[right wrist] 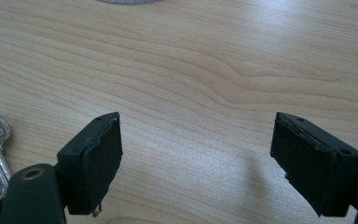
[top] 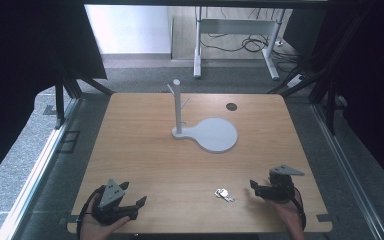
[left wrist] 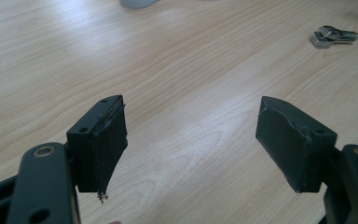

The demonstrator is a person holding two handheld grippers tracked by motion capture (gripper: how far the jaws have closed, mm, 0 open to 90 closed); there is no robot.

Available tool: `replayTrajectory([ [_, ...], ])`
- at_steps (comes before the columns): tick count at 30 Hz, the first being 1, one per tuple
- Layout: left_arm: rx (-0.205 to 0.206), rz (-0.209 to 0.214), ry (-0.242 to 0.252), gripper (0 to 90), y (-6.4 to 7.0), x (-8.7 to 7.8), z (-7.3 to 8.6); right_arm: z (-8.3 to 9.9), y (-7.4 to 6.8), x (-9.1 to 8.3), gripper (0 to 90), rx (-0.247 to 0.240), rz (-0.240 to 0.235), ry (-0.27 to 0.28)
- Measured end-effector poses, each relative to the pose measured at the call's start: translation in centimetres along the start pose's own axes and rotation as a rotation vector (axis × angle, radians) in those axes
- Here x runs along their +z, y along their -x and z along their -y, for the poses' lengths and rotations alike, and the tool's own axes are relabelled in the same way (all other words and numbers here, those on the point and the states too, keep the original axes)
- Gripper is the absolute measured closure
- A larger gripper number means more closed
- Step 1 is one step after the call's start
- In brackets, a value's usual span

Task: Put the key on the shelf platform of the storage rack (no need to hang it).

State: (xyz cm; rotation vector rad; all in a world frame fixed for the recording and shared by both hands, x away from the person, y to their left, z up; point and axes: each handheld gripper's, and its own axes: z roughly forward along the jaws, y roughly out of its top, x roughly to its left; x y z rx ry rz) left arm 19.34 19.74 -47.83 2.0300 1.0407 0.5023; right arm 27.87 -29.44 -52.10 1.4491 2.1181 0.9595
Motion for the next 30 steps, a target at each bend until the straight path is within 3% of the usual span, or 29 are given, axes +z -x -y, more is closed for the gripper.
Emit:
replayTrajectory([
  [8,0.015,0.003,-0.024,24.9,0.2,0.7,0.0,0.0,0.5,-0.5,20.7,0.007,0.003,0.027],
  [13,0.035,0.019,0.014,24.8,0.6,0.0,-0.6,-0.3,0.4,-1.5,23.3,0.029,0.007,0.054],
  [20,0.032,0.029,0.007,24.8,0.3,0.2,-0.5,-0.6,0.2,-2.0,26.8,0.002,0.009,0.068],
  [30,0.017,0.014,0.008,24.9,0.0,0.1,-0.3,-1.0,-0.1,-2.2,35.5,-0.072,-0.039,0.055],
])
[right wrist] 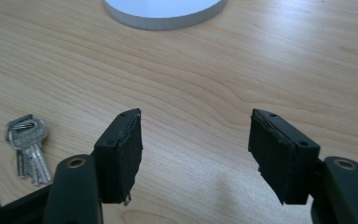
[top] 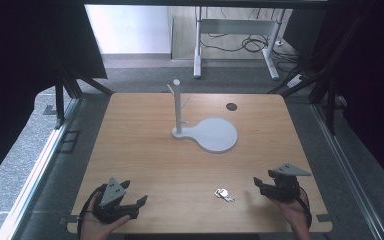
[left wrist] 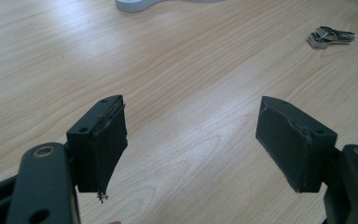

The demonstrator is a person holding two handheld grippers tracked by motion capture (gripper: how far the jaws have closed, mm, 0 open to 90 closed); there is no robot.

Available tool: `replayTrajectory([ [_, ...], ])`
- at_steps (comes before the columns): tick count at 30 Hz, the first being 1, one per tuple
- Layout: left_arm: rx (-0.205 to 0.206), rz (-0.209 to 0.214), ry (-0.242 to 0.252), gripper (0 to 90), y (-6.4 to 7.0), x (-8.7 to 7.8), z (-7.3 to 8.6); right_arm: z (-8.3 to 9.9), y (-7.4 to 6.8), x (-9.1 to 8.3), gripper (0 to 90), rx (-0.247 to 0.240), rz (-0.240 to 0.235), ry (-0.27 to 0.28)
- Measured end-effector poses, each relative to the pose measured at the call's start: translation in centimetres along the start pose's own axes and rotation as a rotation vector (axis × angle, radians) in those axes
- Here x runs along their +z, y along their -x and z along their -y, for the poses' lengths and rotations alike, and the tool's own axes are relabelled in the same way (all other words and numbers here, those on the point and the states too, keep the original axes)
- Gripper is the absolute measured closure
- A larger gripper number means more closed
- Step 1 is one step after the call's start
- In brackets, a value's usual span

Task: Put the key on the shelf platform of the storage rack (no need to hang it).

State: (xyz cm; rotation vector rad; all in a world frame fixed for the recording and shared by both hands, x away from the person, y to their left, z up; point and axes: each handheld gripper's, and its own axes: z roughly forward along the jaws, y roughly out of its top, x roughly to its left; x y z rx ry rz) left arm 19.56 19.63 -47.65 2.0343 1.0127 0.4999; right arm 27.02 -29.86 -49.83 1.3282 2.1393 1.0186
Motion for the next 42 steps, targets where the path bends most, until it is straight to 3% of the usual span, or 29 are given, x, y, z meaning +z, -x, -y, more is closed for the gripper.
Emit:
replayTrajectory([
  [7,0.004,0.007,-0.005,24.9,0.3,0.3,-0.1,-0.8,0.1,-0.1,38.2,-0.006,-0.049,-0.029],
  [18,0.013,0.022,-0.007,24.9,0.7,0.5,-0.2,-4.3,-1.1,-0.5,41.8,-0.119,-0.104,-0.147],
  [25,0.008,0.022,-0.004,25.0,0.6,0.4,-0.2,-6.4,-2.5,-0.4,43.6,-0.182,-0.178,-0.205],
  [30,0.008,0.024,-0.002,25.0,0.6,0.4,-0.2,-7.0,-3.8,0.6,45.2,-0.228,-0.204,-0.271],
  [36,0.002,0.022,0.000,24.9,0.3,0.2,-0.1,-7.3,-5.0,1.2,46.2,-0.259,-0.226,-0.310],
  [42,0.002,0.022,-0.002,25.0,0.3,0.3,-0.1,-7.2,-5.3,1.5,47.0,-0.268,-0.240,-0.333],
])
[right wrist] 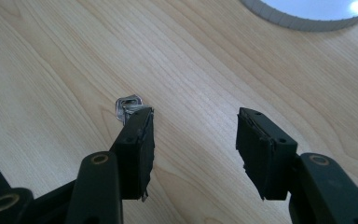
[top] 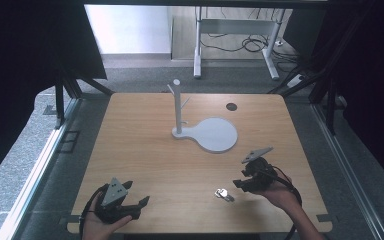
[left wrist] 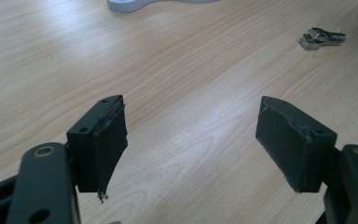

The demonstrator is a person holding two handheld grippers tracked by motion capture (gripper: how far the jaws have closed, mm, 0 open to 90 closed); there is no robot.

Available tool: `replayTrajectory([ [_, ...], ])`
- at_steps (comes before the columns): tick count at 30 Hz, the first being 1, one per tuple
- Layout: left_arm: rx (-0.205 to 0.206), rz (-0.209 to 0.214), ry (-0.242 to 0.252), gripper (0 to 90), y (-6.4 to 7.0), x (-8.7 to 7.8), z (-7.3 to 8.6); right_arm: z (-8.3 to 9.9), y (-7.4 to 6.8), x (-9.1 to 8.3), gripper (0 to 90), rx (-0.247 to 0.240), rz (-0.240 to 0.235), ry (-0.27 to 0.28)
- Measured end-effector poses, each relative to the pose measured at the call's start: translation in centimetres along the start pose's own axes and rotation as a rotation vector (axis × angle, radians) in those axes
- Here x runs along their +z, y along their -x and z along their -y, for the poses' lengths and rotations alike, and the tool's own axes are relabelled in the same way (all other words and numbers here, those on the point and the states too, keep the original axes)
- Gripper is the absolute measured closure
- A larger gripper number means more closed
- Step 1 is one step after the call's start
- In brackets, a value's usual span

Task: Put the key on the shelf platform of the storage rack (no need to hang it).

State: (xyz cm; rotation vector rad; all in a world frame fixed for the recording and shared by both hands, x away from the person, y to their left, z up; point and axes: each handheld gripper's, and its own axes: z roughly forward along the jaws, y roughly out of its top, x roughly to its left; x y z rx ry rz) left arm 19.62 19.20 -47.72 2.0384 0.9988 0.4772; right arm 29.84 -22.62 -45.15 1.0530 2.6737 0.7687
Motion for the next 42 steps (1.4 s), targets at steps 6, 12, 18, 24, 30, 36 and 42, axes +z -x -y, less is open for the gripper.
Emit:
replayTrajectory([
  [6,0.007,0.004,-0.001,24.9,0.2,0.1,-0.1,0.2,-0.3,0.6,47.5,-0.002,-0.008,-0.015],
  [12,0.005,0.002,-0.005,24.9,0.2,0.2,0.0,0.2,-0.9,1.3,47.8,-0.017,-0.023,-0.037],
  [18,0.009,0.005,0.000,25.0,0.3,0.1,-0.1,0.2,-1.5,2.1,48.0,-0.024,-0.037,-0.062],
  [24,0.005,0.002,-0.005,25.0,0.1,0.2,0.0,0.1,-2.4,2.9,47.7,-0.053,-0.053,-0.091],
  [30,0.008,0.005,-0.001,25.0,0.3,0.1,-0.1,0.0,-3.3,4.1,47.2,-0.080,-0.063,-0.134],
  [36,0.009,0.005,-0.001,25.0,0.2,0.0,-0.1,-0.2,-3.8,4.8,46.1,-0.097,-0.060,-0.160],
  [42,0.004,0.001,0.008,25.0,0.1,-0.2,-0.1,-0.4,-3.7,5.7,45.4,-0.099,-0.047,-0.178],
])
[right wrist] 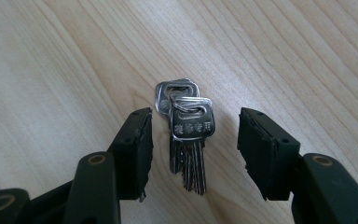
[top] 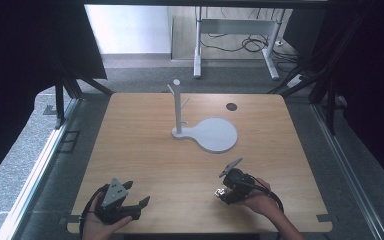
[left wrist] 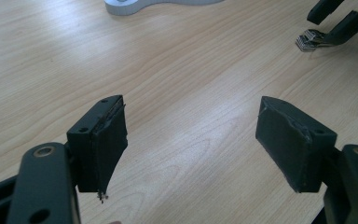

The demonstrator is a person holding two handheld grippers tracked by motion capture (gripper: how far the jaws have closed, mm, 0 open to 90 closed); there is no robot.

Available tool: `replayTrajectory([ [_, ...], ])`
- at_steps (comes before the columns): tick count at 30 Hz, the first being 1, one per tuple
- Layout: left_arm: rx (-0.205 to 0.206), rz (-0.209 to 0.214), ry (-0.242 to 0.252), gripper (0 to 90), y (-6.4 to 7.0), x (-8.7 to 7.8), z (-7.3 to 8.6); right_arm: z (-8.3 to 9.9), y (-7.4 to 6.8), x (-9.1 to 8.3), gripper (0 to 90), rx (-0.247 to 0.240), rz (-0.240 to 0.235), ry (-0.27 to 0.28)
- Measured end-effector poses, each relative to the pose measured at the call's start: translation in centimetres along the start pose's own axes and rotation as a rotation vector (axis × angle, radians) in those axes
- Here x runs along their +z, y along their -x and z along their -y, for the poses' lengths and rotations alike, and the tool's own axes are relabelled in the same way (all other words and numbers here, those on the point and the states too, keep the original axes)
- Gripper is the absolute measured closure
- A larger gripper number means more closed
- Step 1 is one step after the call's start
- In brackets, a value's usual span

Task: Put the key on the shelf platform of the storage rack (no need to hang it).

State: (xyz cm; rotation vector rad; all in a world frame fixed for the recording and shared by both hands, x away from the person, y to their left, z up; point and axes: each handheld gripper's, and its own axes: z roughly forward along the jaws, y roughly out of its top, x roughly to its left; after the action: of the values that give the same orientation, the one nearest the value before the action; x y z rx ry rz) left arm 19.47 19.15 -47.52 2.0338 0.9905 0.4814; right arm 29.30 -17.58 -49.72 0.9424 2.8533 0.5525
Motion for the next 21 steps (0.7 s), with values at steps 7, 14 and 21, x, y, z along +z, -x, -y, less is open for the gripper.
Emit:
replayTrajectory([
  [7,-0.004,-0.001,0.000,25.0,-0.1,0.0,0.0,-0.5,-0.3,0.8,44.7,-0.011,0.005,-0.024],
  [14,-0.002,-0.002,0.000,25.0,-0.1,-0.1,0.0,-0.6,-0.4,1.2,44.9,-0.020,0.014,-0.034],
  [21,-0.004,-0.005,0.003,25.0,-0.2,-0.2,0.0,-0.7,-0.7,1.1,51.5,-0.033,0.020,-0.035],
])
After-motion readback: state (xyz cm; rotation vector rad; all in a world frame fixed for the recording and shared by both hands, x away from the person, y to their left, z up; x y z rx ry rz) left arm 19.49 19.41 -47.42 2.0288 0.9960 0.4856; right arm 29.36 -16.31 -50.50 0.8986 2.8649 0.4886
